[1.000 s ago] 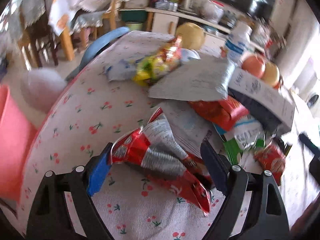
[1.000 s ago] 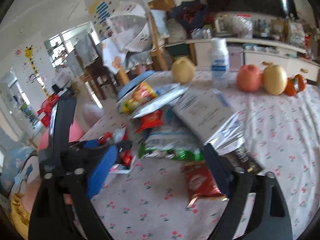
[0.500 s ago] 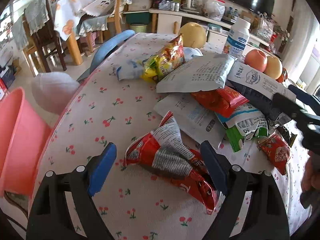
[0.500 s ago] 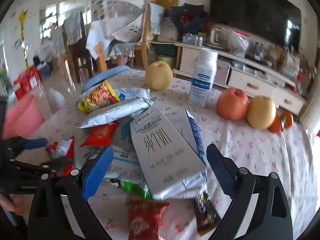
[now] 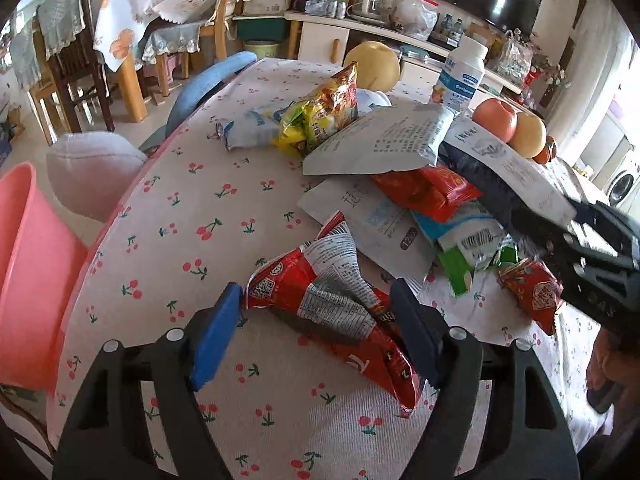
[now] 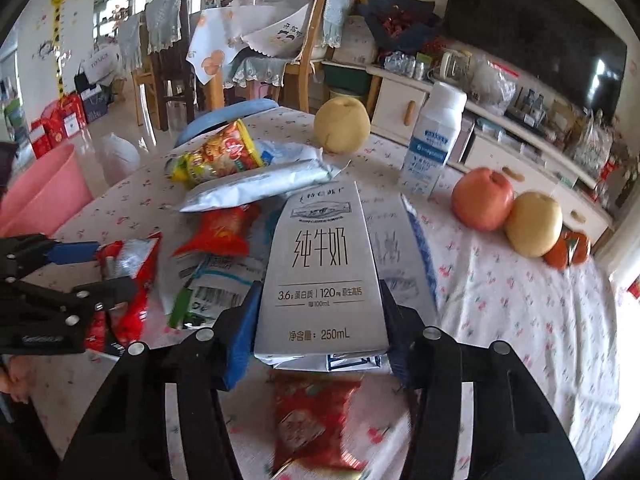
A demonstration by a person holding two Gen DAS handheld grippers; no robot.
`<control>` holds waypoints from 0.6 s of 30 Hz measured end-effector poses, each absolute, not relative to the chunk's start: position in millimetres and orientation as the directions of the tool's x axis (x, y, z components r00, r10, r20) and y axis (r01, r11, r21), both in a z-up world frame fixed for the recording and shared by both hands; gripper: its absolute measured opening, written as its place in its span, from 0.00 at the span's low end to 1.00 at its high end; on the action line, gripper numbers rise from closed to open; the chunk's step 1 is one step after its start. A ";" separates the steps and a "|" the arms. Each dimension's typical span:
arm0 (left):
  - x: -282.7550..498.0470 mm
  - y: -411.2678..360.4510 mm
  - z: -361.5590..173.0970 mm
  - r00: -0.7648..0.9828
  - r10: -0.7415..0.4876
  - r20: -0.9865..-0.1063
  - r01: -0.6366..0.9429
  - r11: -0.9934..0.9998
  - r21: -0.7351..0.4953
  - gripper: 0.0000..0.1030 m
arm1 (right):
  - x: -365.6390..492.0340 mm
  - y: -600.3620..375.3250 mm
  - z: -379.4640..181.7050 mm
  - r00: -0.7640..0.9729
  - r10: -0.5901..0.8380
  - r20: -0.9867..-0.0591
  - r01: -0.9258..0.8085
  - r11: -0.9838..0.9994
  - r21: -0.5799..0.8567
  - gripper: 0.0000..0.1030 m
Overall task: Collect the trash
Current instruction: 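Lift the chip bag with the left gripper while the right lifts the milk carton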
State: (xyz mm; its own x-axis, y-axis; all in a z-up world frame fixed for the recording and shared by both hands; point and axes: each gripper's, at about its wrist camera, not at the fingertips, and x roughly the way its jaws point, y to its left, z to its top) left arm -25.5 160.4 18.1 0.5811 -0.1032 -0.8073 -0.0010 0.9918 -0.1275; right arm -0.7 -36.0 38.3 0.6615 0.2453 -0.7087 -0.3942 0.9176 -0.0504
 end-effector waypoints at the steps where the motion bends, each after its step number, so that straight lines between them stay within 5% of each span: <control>1: -26.5 162.1 18.2 0.574 -0.116 -0.810 -0.010 0.989 -0.149 0.74 | -3.5 -36.7 38.8 0.654 0.257 -0.711 -0.393 0.919 -0.030 0.54; 11: -24.5 153.6 13.2 0.576 -0.107 -0.811 -0.025 0.989 -0.148 0.76 | -18.3 -28.5 26.3 0.608 0.271 -0.746 -0.365 0.930 0.041 0.64; 14: -21.7 152.4 13.1 0.599 -0.099 -0.795 -0.016 0.991 -0.136 0.64 | -18.1 -26.6 25.3 0.614 0.276 -0.740 -0.351 0.935 0.057 0.74; 18: -22.2 155.6 13.3 0.603 -0.132 -0.786 -0.001 0.986 -0.165 0.58 | -21.0 -19.8 23.6 0.643 0.228 -0.731 -0.326 0.945 0.009 0.74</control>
